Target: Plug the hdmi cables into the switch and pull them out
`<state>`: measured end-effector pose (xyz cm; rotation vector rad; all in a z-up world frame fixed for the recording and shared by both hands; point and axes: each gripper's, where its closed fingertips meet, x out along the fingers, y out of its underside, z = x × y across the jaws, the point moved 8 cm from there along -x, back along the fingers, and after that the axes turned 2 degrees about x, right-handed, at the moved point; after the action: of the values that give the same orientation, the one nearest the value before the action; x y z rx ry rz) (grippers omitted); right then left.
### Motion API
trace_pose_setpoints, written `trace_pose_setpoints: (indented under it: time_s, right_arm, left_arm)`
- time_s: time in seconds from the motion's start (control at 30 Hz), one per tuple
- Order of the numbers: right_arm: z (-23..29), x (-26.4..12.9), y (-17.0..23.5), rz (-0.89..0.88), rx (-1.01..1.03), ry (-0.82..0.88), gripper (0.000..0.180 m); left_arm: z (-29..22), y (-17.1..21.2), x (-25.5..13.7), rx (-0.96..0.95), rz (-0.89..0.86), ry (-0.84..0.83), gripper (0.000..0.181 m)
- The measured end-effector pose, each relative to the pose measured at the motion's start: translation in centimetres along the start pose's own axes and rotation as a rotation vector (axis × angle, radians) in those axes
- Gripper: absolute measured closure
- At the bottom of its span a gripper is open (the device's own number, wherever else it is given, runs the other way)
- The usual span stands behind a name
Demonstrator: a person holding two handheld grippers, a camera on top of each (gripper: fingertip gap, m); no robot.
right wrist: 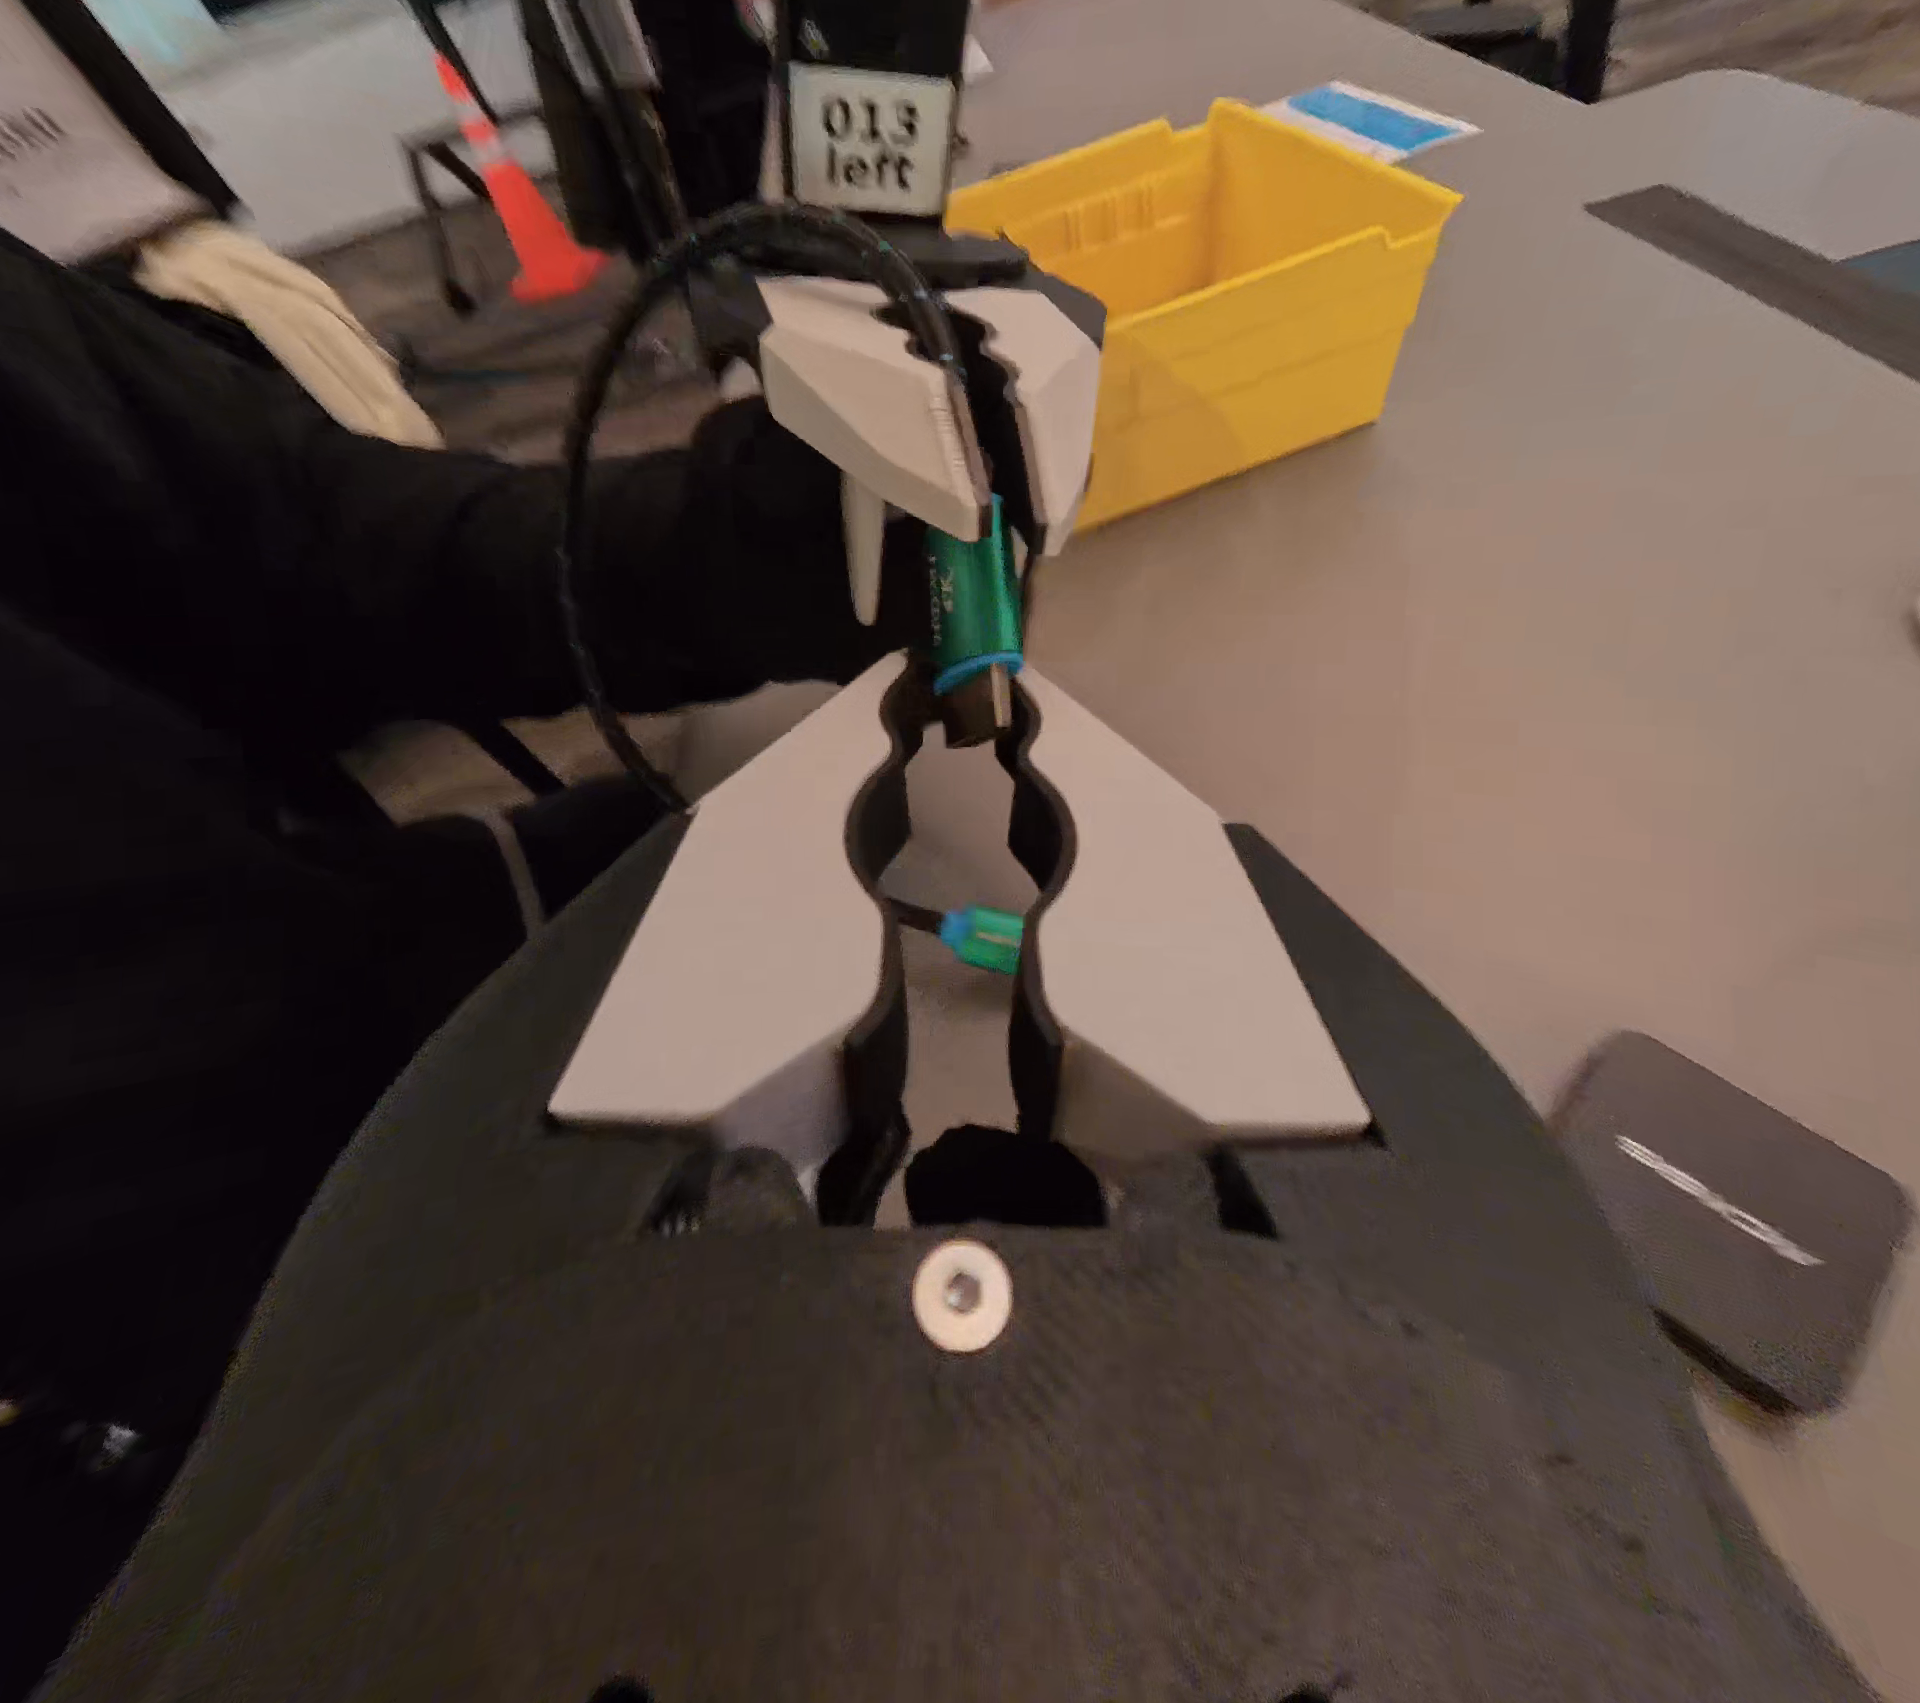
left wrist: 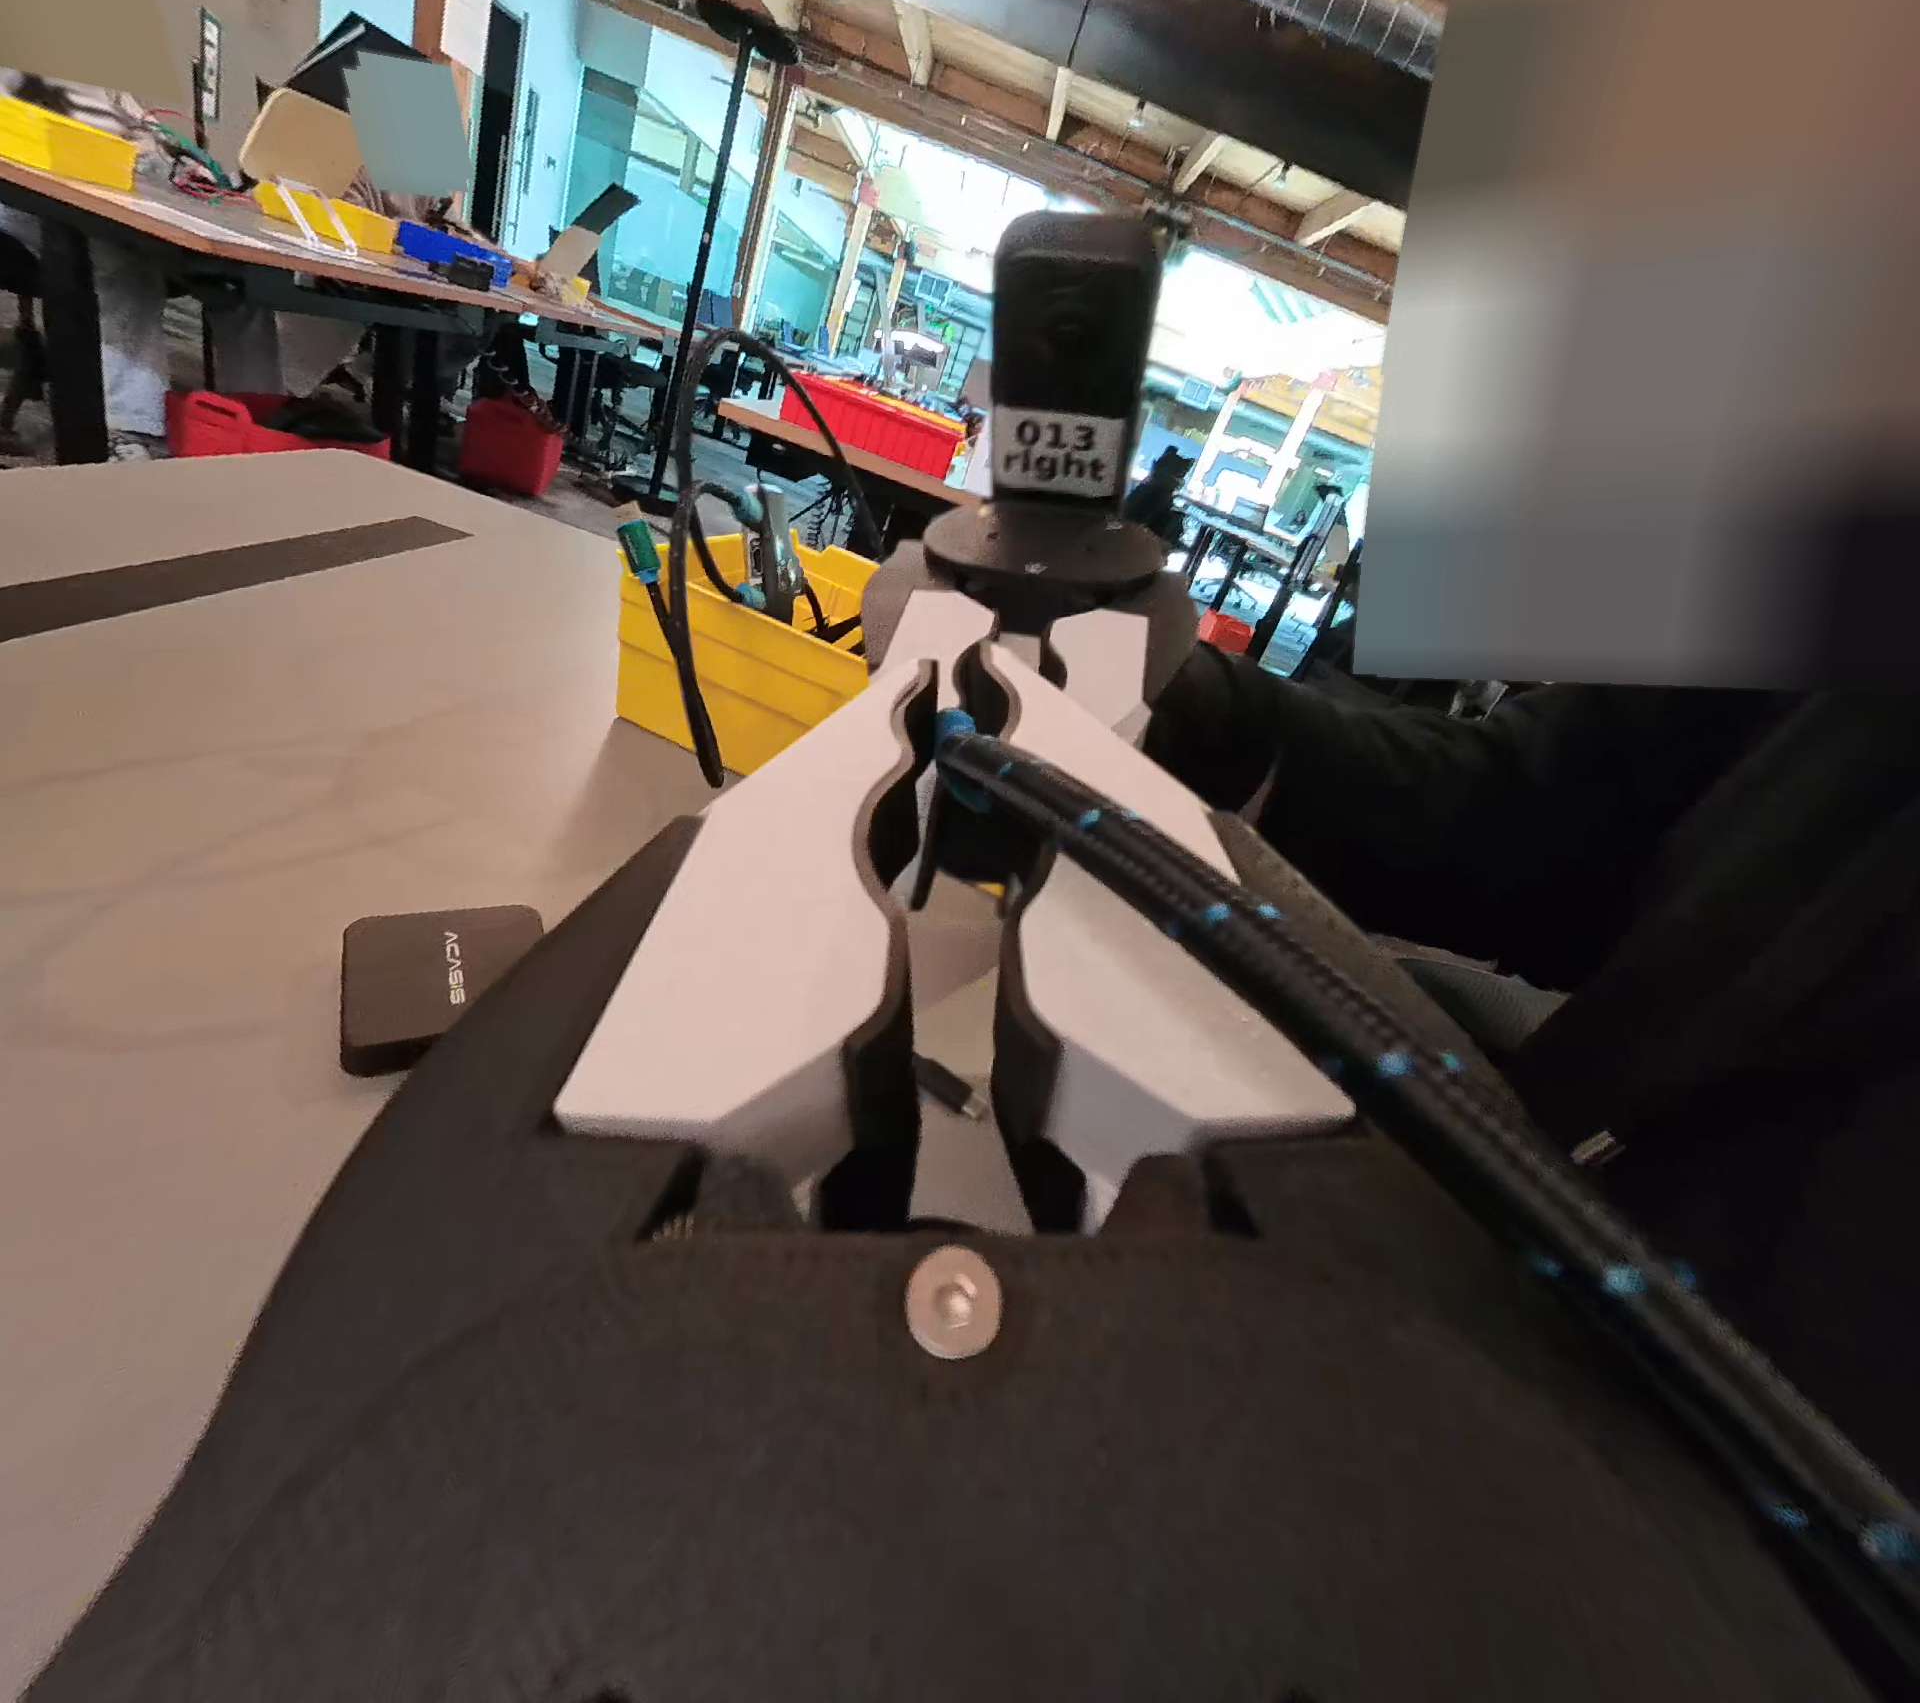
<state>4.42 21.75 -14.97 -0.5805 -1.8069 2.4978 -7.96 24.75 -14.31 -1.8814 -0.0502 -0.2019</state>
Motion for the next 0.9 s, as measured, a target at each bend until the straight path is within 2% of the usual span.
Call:
trace_pose_setpoints:
  time_s: [0.2,0.27,0.43,0.53,0.7,0.9]
  right_arm:
    - [-0.2,-0.2,-0.2,-0.139,0.219,-0.156,0.166]
    - [0.0,-0.1,-0.1,-0.134,0.204,-0.165,0.171]
    - [0.5,-0.5,-0.1,-0.137,0.213,-0.219,0.171]
    - [0.6,-1.3,-0.2,-0.105,0.254,-0.300,0.171]
    - [0.7,-2.7,-0.3,-0.011,0.302,-0.387,0.171]
    - [1.1,-3.1,0.4,0.129,0.376,-0.547,0.172]
  left_arm:
    - [-0.6,-0.1,0.2,0.038,0.023,0.030,0.178]
    - [-0.6,-0.1,0.2,0.042,0.022,0.034,0.178]
    - [-1.4,-0.4,0.4,0.104,0.059,0.064,0.177]
    - [-2.2,-0.9,0.6,0.197,0.125,0.060,0.165]
    - [-4.1,-0.8,1.2,0.463,0.325,0.045,0.142]
    - [-5.8,0.1,2.7,0.664,0.499,0.019,0.140]
